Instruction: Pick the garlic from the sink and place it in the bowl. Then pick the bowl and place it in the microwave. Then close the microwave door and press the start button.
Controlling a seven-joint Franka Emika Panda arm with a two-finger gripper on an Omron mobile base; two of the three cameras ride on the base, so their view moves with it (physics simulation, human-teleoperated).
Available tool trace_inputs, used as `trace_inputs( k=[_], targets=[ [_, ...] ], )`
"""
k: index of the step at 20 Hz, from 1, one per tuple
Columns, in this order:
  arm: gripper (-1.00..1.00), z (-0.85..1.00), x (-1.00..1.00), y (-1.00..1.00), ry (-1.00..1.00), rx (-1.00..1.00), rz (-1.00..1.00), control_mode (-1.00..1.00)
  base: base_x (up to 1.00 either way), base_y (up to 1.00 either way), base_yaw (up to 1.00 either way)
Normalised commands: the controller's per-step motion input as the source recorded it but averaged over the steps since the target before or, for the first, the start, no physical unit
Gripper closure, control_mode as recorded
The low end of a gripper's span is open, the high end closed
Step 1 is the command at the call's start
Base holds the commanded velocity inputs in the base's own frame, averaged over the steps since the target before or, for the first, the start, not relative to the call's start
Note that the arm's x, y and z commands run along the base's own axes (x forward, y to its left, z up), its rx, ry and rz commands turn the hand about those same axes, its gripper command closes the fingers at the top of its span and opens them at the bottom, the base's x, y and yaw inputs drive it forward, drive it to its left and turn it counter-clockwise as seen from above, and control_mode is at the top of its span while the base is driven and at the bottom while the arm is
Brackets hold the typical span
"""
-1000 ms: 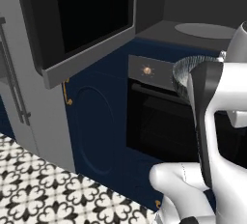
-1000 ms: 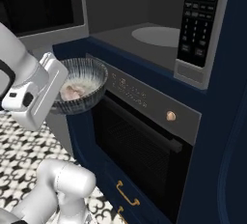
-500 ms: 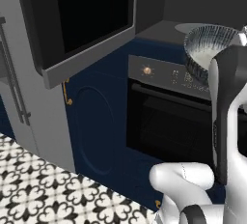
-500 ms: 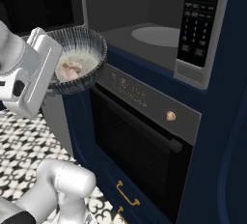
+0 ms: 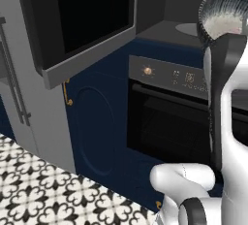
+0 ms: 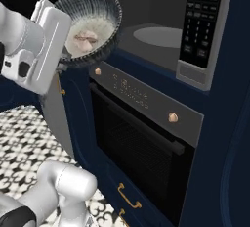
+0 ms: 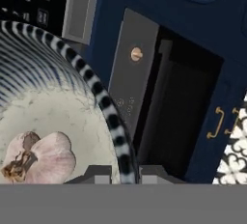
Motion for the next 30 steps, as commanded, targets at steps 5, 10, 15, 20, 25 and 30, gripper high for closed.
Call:
trace_inputs(
  k=[5, 10, 15, 20, 25, 30],
  targets=[
    [1.00, 0.03, 0.83, -0.01, -0.10, 0.00, -0.21, -1.00, 0.00, 0.00, 0.00],
    [1.00, 0.00, 0.80, -0.37, 0.00, 0.00, -0.06, -1.00, 0.00, 0.00, 0.00],
    [1.00, 0.00, 0.80, -0.46, 0.00, 0.00, -0.08, -1.00, 0.00, 0.00, 0.00],
    [1.00, 0.00, 0.76, -0.47, 0.00, 0.01, -0.07, -1.00, 0.00, 0.00, 0.00],
    [1.00, 0.00, 0.60, -0.29, 0.00, 0.02, 0.00, -1.00, 0.00, 0.00, 0.00],
    [1.00, 0.00, 0.54, -0.48, 0.00, 0.04, 0.08, -1.00, 0.00, 0.00, 0.00]
  ],
)
